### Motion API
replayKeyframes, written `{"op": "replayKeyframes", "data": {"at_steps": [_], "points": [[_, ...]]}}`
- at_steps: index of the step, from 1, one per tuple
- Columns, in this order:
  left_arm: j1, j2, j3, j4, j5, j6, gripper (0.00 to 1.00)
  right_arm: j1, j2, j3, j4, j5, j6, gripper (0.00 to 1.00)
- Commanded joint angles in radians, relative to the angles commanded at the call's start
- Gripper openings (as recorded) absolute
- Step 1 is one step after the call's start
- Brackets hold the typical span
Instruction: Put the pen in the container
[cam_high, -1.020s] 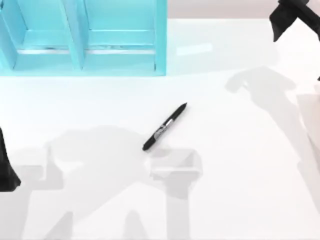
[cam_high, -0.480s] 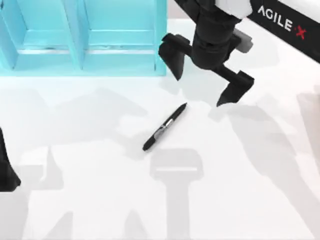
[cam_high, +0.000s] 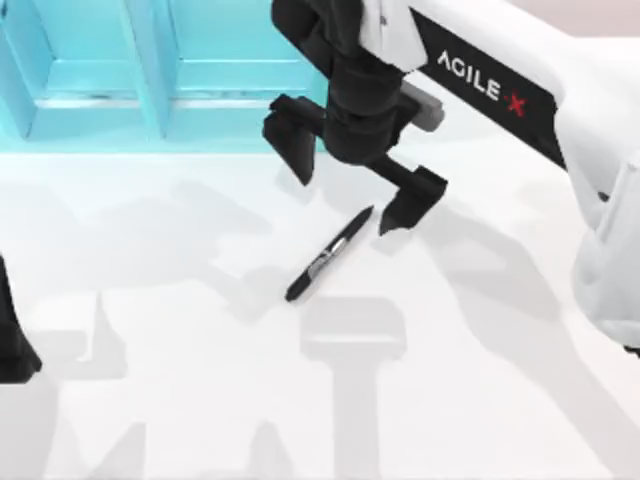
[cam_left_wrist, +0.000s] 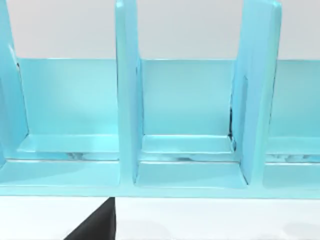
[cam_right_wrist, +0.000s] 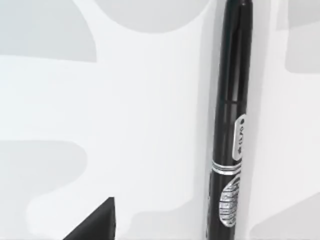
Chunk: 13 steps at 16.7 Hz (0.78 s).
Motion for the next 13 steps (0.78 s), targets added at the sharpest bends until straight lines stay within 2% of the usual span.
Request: {"op": "replayKeyframes", "data": {"at_steps": [6, 13], "points": [[0.000, 0.000, 0.000, 0.000, 0.000, 0.000, 1.00, -0.002, 0.007, -0.039, 0.042, 0.000, -0.002, 1.00], [0.000, 0.000, 0.000, 0.000, 0.000, 0.000, 1.00, 0.005, 0.066, -0.253, 0.322, 0.001, 0.005, 1.00]]}}
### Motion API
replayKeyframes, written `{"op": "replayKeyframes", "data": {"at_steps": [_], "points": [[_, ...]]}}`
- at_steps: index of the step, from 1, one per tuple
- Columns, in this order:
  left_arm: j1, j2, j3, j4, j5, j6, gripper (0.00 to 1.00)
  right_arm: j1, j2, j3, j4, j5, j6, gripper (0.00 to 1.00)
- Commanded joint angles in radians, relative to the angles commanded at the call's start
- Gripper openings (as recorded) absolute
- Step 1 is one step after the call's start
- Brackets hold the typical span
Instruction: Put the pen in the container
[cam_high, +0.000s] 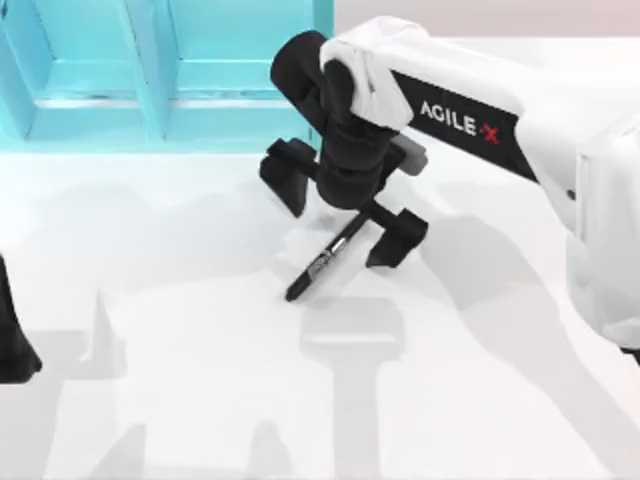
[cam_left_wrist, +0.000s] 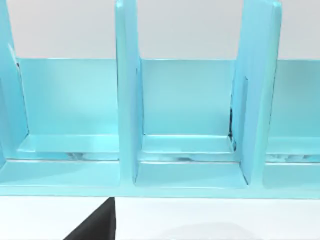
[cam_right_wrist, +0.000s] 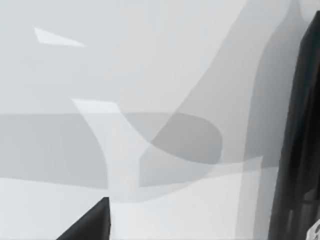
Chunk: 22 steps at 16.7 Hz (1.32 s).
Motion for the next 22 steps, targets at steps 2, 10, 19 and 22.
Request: {"op": "replayKeyframes", "data": {"at_steps": [2, 10, 19, 22], "points": [[0.000, 0.000, 0.000, 0.000, 0.000, 0.000, 1.00, 0.000, 0.003, -0.011, 0.011, 0.000, 0.001, 1.00], [0.000, 0.000, 0.000, 0.000, 0.000, 0.000, 1.00, 0.000, 0.003, -0.011, 0.011, 0.000, 0.001, 0.62], [0.000, 0.000, 0.000, 0.000, 0.000, 0.000, 1.00, 0.000, 0.003, -0.011, 0.011, 0.000, 0.001, 0.00], [0.000, 0.000, 0.000, 0.000, 0.000, 0.000, 1.00, 0.000, 0.003, -0.011, 0.011, 0.000, 0.001, 0.00]]}}
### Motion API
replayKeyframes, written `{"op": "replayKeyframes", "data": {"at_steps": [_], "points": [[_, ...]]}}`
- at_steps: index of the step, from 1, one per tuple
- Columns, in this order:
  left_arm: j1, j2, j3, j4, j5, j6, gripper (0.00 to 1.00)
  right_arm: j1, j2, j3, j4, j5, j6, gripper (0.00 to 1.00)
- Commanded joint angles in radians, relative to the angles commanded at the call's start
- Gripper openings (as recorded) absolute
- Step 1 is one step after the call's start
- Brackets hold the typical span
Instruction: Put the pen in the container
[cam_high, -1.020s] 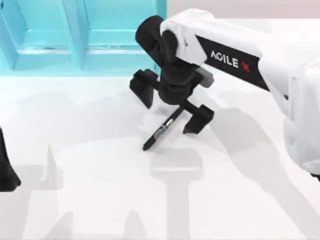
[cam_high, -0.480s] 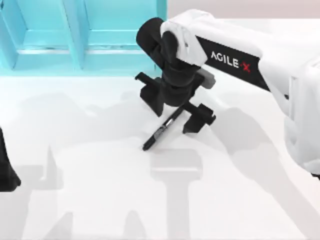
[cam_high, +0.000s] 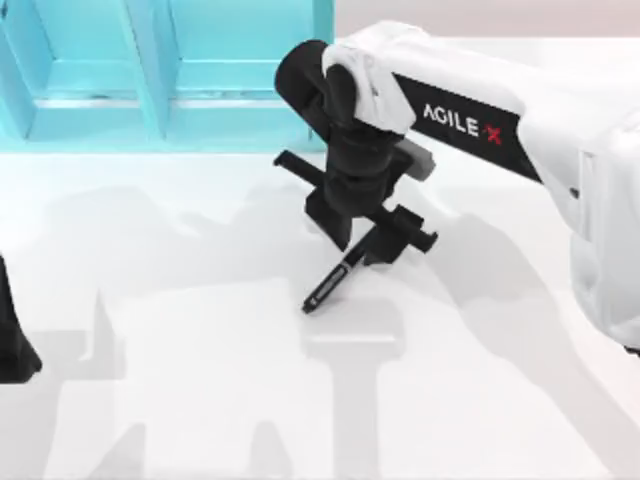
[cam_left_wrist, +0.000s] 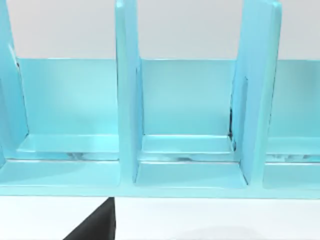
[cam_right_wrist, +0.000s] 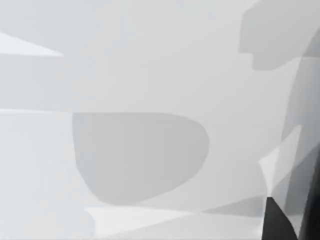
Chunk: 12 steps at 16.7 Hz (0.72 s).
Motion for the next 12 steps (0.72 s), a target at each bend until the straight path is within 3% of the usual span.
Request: {"op": "replayKeyframes", "data": {"at_steps": [7, 12], "points": [[0.000, 0.000, 0.000, 0.000, 0.000, 0.000, 1.00, -0.007, -0.070, -0.009, -0.075, 0.018, -0.031, 0.00], [0.000, 0.000, 0.000, 0.000, 0.000, 0.000, 1.00, -0.010, -0.006, 0.211, -0.257, 0.018, -0.020, 0.00]]}}
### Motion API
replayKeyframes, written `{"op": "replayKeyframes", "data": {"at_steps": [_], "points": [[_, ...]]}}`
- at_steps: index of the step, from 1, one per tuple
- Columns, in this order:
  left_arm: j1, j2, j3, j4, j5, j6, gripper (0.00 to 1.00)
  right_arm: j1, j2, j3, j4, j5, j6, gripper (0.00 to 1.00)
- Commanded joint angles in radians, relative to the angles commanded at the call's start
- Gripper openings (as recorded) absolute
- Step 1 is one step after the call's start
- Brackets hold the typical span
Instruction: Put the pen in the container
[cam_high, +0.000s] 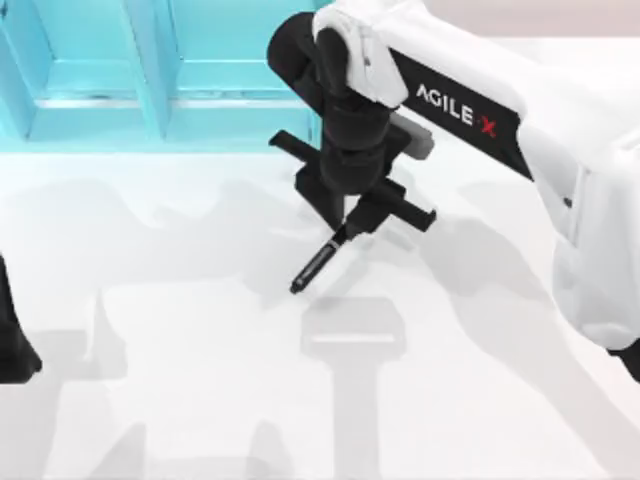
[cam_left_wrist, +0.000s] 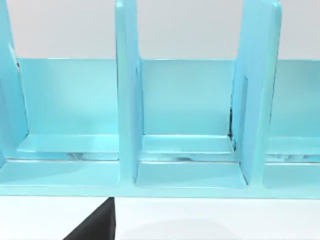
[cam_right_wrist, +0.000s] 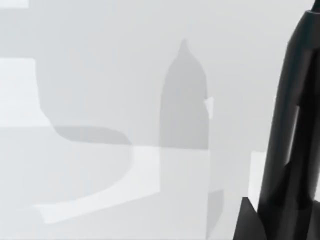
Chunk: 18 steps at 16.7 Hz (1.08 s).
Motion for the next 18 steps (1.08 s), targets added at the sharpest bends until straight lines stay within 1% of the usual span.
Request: {"op": "replayKeyframes", "data": {"at_steps": [4, 6, 8, 14, 16, 18], "points": [[0.000, 0.000, 0.000, 0.000, 0.000, 0.000, 1.00, 0.002, 0.059, 0.295, -0.201, 0.001, -0.004, 0.00], [0.000, 0.000, 0.000, 0.000, 0.000, 0.000, 1.00, 0.002, 0.079, 0.398, -0.286, 0.002, -0.008, 0.00], [0.000, 0.000, 0.000, 0.000, 0.000, 0.000, 1.00, 0.001, 0.088, 0.460, -0.341, 0.002, -0.012, 0.00], [0.000, 0.000, 0.000, 0.000, 0.000, 0.000, 1.00, 0.001, 0.086, 0.476, -0.354, 0.002, -0.014, 0.00], [0.000, 0.000, 0.000, 0.000, 0.000, 0.000, 1.00, -0.029, 0.053, 0.449, -0.323, -0.005, -0.043, 0.00], [0.000, 0.000, 0.000, 0.000, 0.000, 0.000, 1.00, -0.098, -0.013, 0.386, -0.274, -0.013, -0.084, 0.00]]}}
